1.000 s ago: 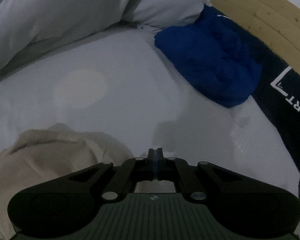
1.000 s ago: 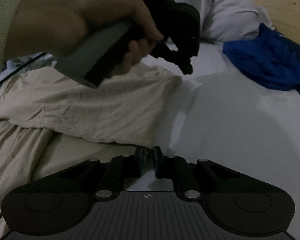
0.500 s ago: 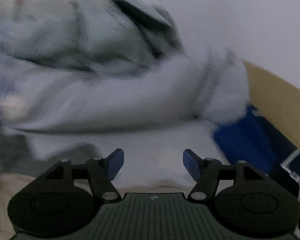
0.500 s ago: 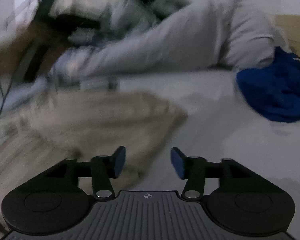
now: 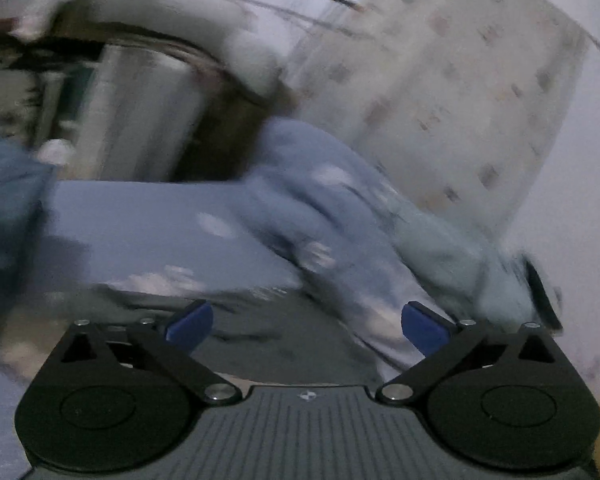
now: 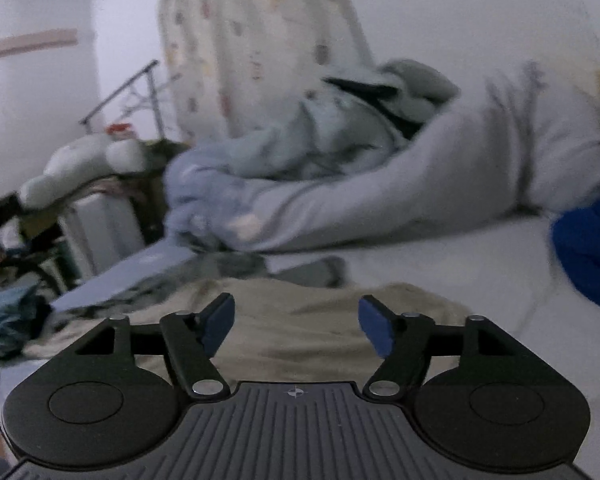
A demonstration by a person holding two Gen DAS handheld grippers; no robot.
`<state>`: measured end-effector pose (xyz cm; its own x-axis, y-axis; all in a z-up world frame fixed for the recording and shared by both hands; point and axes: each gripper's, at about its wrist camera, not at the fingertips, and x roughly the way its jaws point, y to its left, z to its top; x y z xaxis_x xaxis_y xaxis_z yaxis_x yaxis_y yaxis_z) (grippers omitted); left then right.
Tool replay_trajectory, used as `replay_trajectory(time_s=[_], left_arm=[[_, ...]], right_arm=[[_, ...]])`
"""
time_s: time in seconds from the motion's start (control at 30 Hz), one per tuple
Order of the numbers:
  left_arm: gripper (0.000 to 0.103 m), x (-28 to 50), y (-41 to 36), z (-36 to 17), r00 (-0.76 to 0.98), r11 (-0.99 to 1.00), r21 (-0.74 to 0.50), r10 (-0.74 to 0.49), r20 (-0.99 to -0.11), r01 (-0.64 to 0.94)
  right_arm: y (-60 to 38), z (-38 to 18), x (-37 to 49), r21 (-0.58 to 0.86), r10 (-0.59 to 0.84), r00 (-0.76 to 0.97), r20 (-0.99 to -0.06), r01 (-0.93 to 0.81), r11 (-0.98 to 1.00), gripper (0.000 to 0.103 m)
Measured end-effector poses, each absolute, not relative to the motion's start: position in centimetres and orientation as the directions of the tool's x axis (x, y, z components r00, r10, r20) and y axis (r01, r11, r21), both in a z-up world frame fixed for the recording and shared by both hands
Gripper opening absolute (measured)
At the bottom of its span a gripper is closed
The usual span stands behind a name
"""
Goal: Fold clothes
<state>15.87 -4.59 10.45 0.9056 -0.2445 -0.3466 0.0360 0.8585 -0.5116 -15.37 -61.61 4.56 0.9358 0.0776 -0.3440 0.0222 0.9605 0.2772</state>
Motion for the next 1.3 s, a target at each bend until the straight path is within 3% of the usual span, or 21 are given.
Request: replay_trajectory(time_s=[0.23,0.43,0.67,0.93,0.97,1.0,1.07,1.13,1.3], left_arm=[[0.103,12.3,6.9,2.3,0.904,0.732,-0.658,-0.143,-0.402,-0.177],[0.103,15.1,10.9,-4.8,0.864,0.57,-0.784,-0.238,-0.443,-0.245],[0.103,17.8,12.4,-8.0,0.843,0.518,-0.807,-0.267,-0.467,-0.283],[0.101,20.7,12.2,-8.0,0.825,0.561,-0.777,-0.268,-0.497,-0.286],[0.097,20.6,12.0,-7.9,0.822,0.576,-0.765,-0.26,-0.507,-0.289],[0.072,20.6,11.8,-8.0,0.817,0.591,-0.751,-0.253,-0.519,-0.294],[0.031,20.6,11.4,-8.6,0.786,0.62,-0.714,-0.242,-0.569,-0.326],[0.013,19.8,11.2,-9.1,0.784,0.637,-0.693,-0.217,-0.582,-0.338],[0.01,18.3,10.3,-9.1,0.819,0.677,-0.666,-0.164,-0.55,-0.312]], right_arm=[[-54.9,7.7,-14.8,0.228,0.175,0.923,-0.343,-0.099,0.969,0.078],[-48.2,8.9,-13.8,0.224,0.227,0.893,-0.389,-0.147,0.963,0.078],[-42.5,10.1,-12.4,0.258,0.259,0.874,-0.411,-0.161,0.953,0.079],[-36.9,11.4,-9.0,0.25,0.312,0.85,-0.424,-0.222,0.943,0.079],[-36.3,11.6,-8.5,0.253,0.32,0.847,-0.424,-0.228,0.94,0.079],[-35.7,11.8,-8.0,0.255,0.327,0.844,-0.424,-0.235,0.938,0.079],[-33.7,11.7,-5.8,0.248,0.344,0.832,-0.436,-0.257,0.934,0.079],[-31.3,12.4,-3.4,0.235,0.376,0.815,-0.441,-0.299,0.925,0.079],[-24.9,14.2,2.4,0.206,0.455,0.767,-0.451,-0.407,0.89,0.079]])
